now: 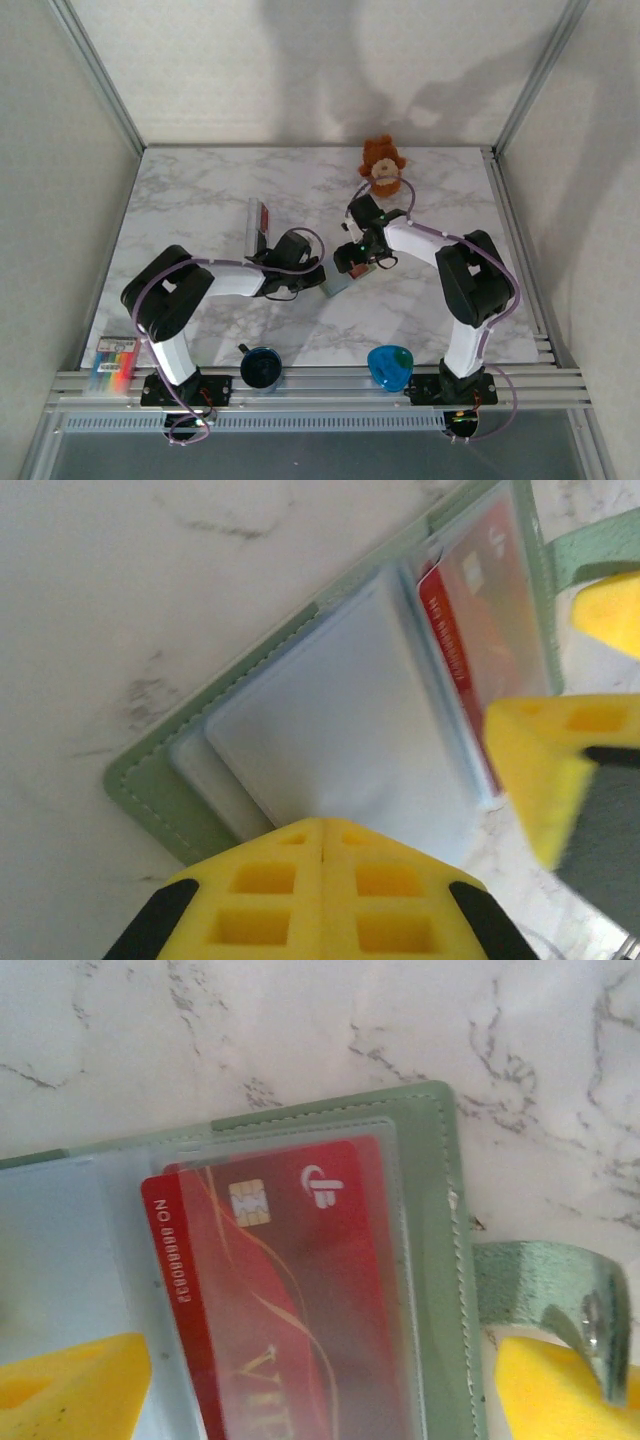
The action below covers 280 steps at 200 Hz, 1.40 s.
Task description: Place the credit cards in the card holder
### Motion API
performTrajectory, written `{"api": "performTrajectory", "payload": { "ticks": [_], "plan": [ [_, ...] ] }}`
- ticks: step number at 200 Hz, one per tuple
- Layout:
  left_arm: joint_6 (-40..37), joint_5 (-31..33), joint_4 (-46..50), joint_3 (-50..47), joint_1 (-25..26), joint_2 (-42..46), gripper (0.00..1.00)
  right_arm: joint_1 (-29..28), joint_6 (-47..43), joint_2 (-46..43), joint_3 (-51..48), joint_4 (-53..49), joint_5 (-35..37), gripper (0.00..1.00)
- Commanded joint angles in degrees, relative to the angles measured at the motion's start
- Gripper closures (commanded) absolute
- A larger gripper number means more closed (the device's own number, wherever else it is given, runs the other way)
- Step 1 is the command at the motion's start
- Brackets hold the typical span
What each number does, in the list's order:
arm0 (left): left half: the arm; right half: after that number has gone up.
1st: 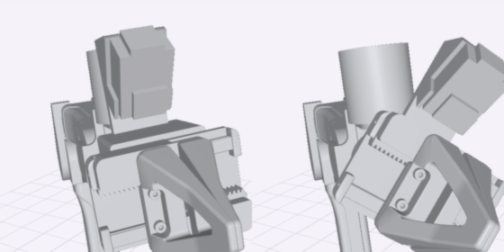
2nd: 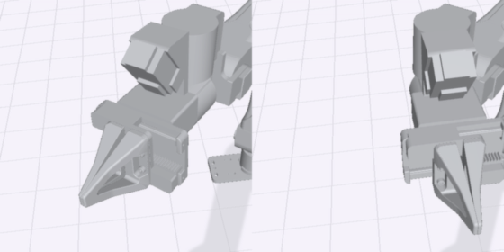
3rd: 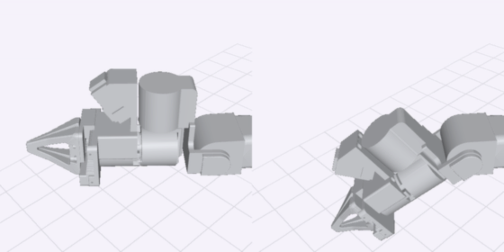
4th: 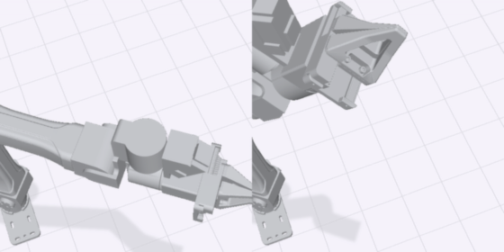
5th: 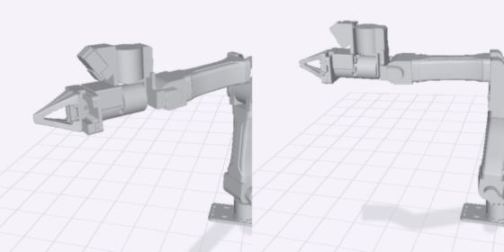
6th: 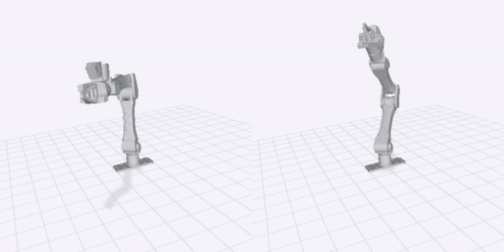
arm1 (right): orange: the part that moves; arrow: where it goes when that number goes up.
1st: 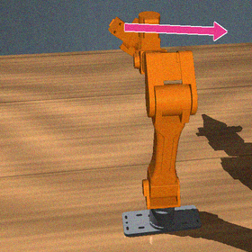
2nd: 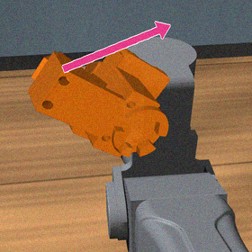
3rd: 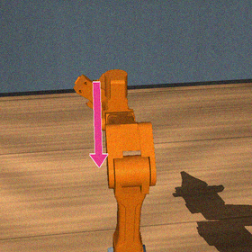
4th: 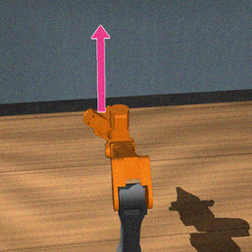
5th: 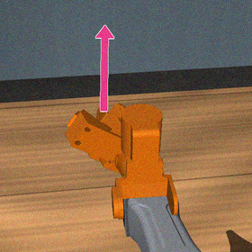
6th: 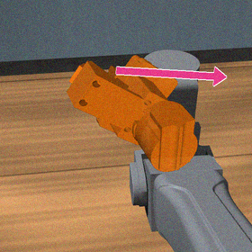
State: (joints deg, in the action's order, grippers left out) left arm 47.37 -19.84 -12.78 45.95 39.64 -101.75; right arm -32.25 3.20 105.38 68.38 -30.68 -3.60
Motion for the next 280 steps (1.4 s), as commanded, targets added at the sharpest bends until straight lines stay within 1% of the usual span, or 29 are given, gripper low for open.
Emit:
{"api": "performTrajectory", "payload": {
  "ticks": [1,15,34,53,67,89,91,94,141,172,205,227,256,280],
  "plan": [
    [-0.67,1.58,0.78,-1.28,-0.22,-1.42,0.96,-0.11,-3.4,-1.56,1.43,-1.39,-0.44,0.09],
    [-0.94,2.02,0.96,-2.06,-0.25,-1.13,0.96,-0.1,-4.8,-4.0,1.03,-0.61,0.15,0.07],
    [-1.36,2.35,1.15,-2.59,-0.44,-1.14,0.96,-0.16,-7.34,-4.25,2.58,-1.57,1.15,0.06],
    [-1.76,2.19,1.66,-2.58,-0.61,-0.96,0.96,-0.2,-10.17,-2.08,4.5,-2.8,-0.95,0.08],
    [-1.71,2.39,1.36,-3.2,-0.61,-0.34,0.96,-0.51,-11.27,-0.15,5.44,-2.57,0.85,0.08],
    [-2.13,2.31,1.82,-3.35,-0.88,-0.44,0.96,-0.55,-12.79,2.46,5.93,-1.75,1.44,0.05],
    [-2.23,2.21,1.91,-3.33,-0.94,-0.46,0.96,-0.62,-12.89,2.7,6.03,-1.8,1.19,0.02],
    [-2.28,2.1,2.14,-3.26,-0.96,-0.46,0.96,-0.67,-13.09,3.03,6.17,-1.95,0.86,0.01],
    [-2.54,1.82,1.78,-4.38,-1.32,0.59,0.96,-0.81,-14.64,7.17,7.61,-5.12,-0.54,0.01],
    [-2.77,2.04,1.63,-5.32,-1.41,1.25,0.97,-0.22,-13.18,6.73,7.03,-5.16,0.88,0.06],
    [-2.8,1.75,1.75,-6.01,-1.57,0.88,0.96,1.13,-12.53,6.84,6.38,-6.29,1.92,0.14],
    [-2.62,1.73,0.82,-6.75,-1.58,0.97,0.96,1.31,-12.0,7.87,7.12,-7.24,2.65,0.16],
    [-2.87,1.6,1.97,-6.46,-1.59,1.06,0.96,1.31,-11.32,8.28,7.12,-7.46,2.96,0.2],
    [-3.39,1.65,3.02,-6.28,-1.67,2.29,0.96,1.31,-8.58,7.44,6.24,-7.8,3.11,0.24]
  ]
}}
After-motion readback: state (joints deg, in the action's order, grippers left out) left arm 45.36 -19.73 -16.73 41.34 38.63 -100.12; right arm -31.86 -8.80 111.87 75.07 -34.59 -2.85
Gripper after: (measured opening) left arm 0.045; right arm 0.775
